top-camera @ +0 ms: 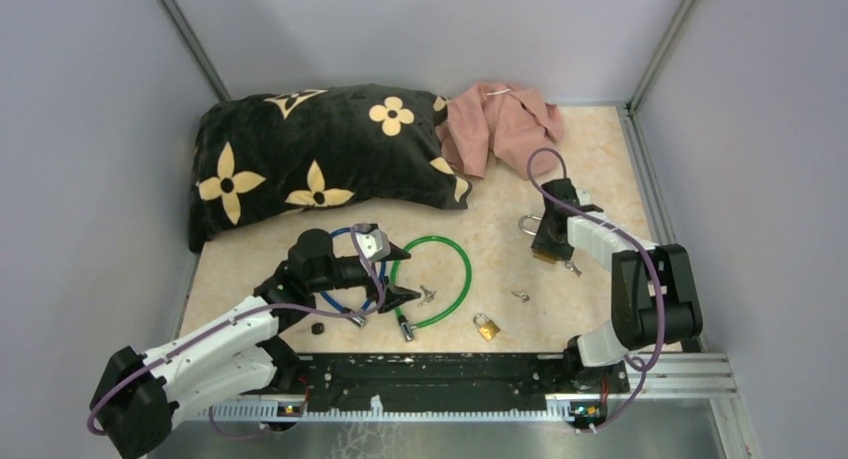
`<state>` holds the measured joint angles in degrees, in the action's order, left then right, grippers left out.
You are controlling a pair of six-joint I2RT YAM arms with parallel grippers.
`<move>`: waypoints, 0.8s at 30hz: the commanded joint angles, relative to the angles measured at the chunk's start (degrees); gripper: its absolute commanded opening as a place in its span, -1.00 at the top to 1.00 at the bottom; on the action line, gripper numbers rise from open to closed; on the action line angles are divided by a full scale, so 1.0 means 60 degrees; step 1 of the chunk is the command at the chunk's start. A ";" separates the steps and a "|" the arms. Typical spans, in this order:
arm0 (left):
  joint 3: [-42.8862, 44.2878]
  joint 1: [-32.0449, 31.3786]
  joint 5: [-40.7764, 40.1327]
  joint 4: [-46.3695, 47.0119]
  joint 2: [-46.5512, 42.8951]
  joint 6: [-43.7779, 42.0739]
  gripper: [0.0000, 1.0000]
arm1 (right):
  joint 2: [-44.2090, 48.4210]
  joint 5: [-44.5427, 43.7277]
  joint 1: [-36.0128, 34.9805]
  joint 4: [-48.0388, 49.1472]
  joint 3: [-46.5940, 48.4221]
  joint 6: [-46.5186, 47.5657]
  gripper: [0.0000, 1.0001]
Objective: Lock with the key
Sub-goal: Pick up the lock from the center of the board.
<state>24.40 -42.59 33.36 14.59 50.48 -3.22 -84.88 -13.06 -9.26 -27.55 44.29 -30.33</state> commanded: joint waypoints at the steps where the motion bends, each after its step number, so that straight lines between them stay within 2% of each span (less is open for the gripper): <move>1: 0.0415 0.0081 0.0708 -0.0356 0.0186 -0.1211 -0.89 | -0.0453 0.0707 -0.0084 0.0417 -0.0094 0.0458 1.00; 5: 0.0975 0.0015 0.1476 -0.1260 0.0957 -0.4387 -0.88 | 0.0454 0.2213 -0.0219 0.0615 -0.0484 0.0930 1.00; 9: 0.1569 -0.0564 0.0742 -0.1086 0.2410 -0.7173 -0.86 | 0.1752 0.3809 -0.0528 0.0663 -0.0752 0.0997 1.00; 12: 0.1814 -0.1325 0.0048 0.0061 0.3718 -0.8623 -0.87 | 0.2455 0.4852 -0.0698 0.1012 -0.1271 0.0715 1.00; 17: 0.2163 -0.1960 -0.0334 0.2213 0.5895 -1.0006 -0.92 | 0.3389 0.5971 -0.0888 0.1398 -0.2011 0.0497 1.00; 24: 0.3736 -0.2042 -0.1338 0.2048 0.7706 -0.8926 -0.78 | 0.4234 0.6779 -0.1130 0.1449 -0.2303 0.0606 1.00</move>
<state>41.78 -54.63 29.15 23.49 93.76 -57.17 -63.86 21.23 -15.27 -24.69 29.61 -26.59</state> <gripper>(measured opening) 0.916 0.491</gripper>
